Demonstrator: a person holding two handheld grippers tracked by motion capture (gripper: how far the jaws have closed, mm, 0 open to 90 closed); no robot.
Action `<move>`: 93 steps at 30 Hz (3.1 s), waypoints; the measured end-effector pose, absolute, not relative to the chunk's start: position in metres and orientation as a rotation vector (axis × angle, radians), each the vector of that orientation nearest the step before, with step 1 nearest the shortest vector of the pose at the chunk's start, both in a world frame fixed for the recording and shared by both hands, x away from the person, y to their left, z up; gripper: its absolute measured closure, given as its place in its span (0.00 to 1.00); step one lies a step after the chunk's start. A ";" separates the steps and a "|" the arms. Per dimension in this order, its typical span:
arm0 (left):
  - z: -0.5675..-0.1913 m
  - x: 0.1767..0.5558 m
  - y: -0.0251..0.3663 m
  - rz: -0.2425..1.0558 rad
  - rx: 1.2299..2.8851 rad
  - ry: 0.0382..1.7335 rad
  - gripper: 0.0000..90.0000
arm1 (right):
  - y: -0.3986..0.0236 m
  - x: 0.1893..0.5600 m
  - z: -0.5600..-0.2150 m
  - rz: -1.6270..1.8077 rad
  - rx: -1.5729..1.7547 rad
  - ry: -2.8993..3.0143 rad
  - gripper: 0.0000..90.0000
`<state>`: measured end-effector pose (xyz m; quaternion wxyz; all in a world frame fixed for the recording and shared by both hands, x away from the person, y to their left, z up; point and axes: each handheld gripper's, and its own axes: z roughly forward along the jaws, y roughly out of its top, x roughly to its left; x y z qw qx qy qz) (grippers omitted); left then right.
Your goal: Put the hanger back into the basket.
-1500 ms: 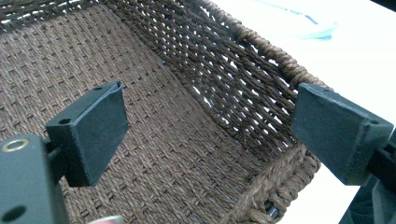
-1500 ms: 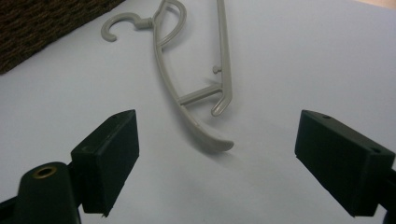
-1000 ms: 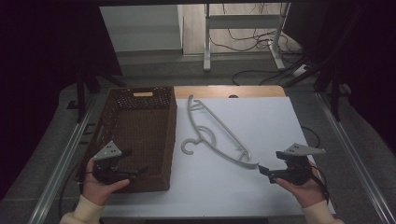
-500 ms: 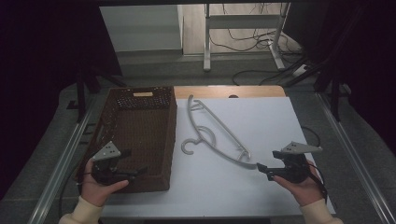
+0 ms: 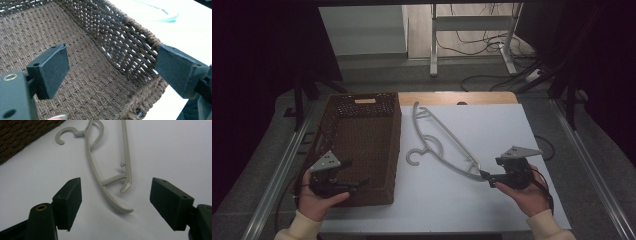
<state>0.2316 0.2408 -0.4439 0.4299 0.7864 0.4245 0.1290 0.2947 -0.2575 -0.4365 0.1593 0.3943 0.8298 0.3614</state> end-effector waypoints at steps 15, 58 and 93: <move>-0.444 0.233 0.239 0.315 1.970 1.058 0.14 | -0.230 0.315 -0.442 0.978 1.080 2.433 0.32; -0.441 0.232 0.244 0.310 1.954 1.052 0.14 | -0.098 0.438 -0.480 0.695 1.146 2.543 0.49; -0.442 0.233 0.244 0.306 1.961 1.054 0.14 | -0.089 0.456 -0.494 0.606 1.432 2.538 0.90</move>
